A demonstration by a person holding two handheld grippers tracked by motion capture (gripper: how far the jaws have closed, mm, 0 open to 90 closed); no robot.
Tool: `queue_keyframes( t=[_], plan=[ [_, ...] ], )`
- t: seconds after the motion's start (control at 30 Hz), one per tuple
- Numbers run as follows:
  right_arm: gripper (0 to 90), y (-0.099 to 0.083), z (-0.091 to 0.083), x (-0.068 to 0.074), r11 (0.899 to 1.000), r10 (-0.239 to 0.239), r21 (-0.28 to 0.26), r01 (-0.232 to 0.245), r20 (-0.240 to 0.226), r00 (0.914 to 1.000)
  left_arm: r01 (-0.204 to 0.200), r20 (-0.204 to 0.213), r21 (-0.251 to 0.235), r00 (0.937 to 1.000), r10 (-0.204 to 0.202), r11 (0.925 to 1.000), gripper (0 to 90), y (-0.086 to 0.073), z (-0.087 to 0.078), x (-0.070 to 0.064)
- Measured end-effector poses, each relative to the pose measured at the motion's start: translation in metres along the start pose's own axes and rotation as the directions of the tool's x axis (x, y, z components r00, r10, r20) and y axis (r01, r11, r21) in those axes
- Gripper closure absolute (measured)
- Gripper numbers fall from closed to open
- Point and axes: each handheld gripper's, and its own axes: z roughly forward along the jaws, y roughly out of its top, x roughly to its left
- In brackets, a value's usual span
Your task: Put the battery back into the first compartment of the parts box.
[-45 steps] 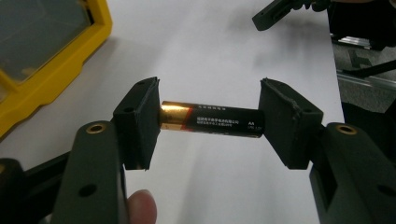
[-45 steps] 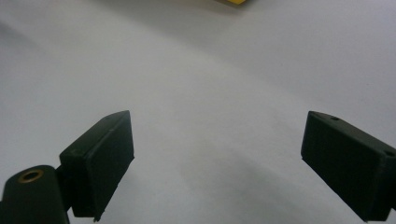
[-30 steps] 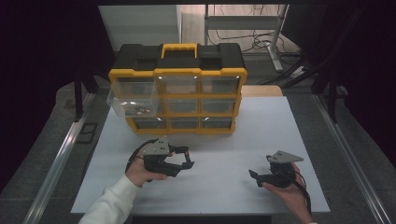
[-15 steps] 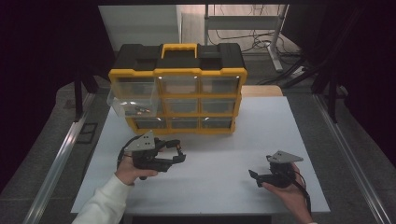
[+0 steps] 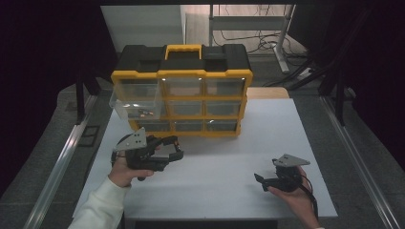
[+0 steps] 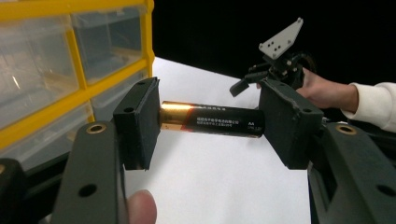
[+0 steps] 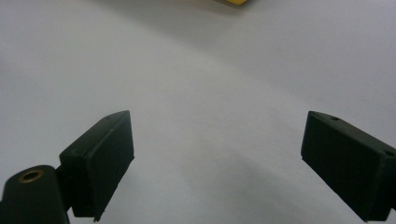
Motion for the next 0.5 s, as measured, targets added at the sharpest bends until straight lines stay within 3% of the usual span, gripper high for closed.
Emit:
queue_keyframes(
  t=[0.5],
  plan=[
    [9.7, 0.001, 0.0, 0.0, 1.0, 0.004, -0.005, -0.004, 0.001, 1.0, -0.001, -0.031, -0.089, 0.9995, -0.002, 0.9961, 40.9, 0.027, -0.031, 0.004]
  ],
)
